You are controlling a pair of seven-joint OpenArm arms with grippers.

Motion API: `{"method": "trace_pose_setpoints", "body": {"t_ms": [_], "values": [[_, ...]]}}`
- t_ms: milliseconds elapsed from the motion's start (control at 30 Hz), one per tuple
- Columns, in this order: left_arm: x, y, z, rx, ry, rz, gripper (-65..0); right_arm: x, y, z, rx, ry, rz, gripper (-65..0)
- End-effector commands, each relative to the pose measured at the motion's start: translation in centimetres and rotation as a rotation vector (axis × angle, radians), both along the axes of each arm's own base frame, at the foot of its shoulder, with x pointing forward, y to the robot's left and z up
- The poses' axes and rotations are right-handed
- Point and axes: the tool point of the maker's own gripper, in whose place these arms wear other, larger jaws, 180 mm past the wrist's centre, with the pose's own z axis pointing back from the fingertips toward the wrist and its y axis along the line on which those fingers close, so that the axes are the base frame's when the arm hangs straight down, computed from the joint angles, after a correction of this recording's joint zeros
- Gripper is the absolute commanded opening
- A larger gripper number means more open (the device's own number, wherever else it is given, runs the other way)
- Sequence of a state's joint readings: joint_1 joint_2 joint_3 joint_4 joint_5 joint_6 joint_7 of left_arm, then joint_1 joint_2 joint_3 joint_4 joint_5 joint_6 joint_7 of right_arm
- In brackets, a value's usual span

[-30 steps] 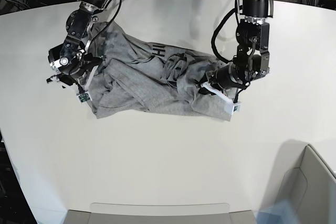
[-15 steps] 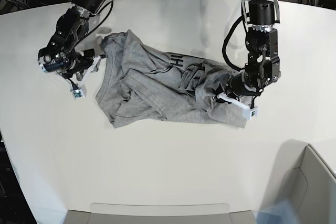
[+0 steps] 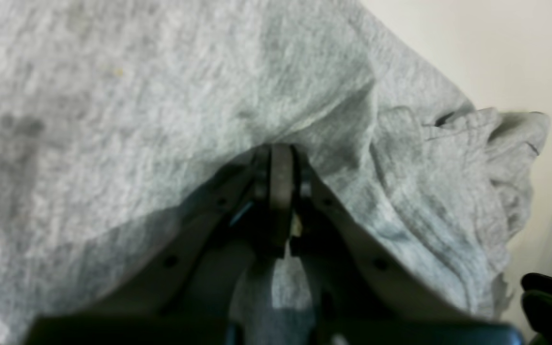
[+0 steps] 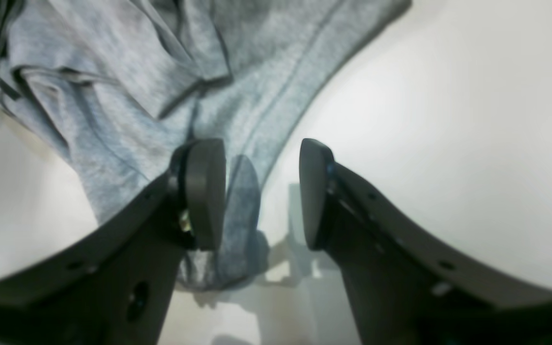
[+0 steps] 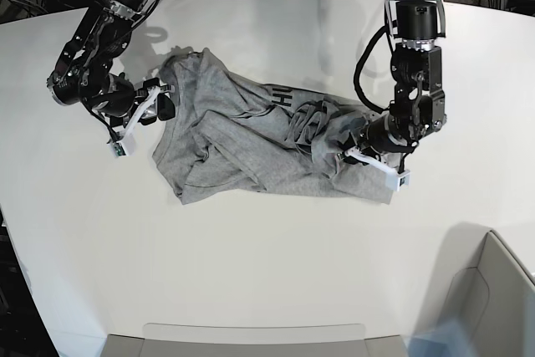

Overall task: Fold the T-shirt properly
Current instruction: 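Pull the bundle with both grippers to gather it into a compact pile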

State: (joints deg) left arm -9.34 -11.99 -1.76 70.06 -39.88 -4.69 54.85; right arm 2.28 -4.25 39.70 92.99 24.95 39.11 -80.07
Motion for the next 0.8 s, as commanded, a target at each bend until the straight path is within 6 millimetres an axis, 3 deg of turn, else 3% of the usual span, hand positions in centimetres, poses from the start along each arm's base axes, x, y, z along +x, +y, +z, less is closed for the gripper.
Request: {"method": "trace_pose_setpoints", "body": {"t_ms": [0,167,267,533,767], "values": [[-1.6,1.0,-1.6,0.078,0.086,-0.011,-65.0,0.4,-0.6,0.7,0.005,-0.038,-0.017,-39.3],[-1.9,0.1,-1.8,0.094,0.092,-0.058,-65.0,-1.0,-2.1,-1.3,0.074,0.015,-0.13,-39.3],[-1.9,0.0,-1.8,0.095,0.091,-0.063,-65.0,-1.0,-1.3,-2.5,0.114,0.048,-0.122,-39.3],[-2.5,-0.3,-1.9,0.085,0.123,-0.081,-65.0,0.5,5.2,-4.7,0.251,0.072,0.003,-39.3],[-2.7,-0.4,-2.0,0.083,0.133,-0.086,-65.0,0.7,9.6,-4.3,0.373,0.077,0.073,-39.3]]}}
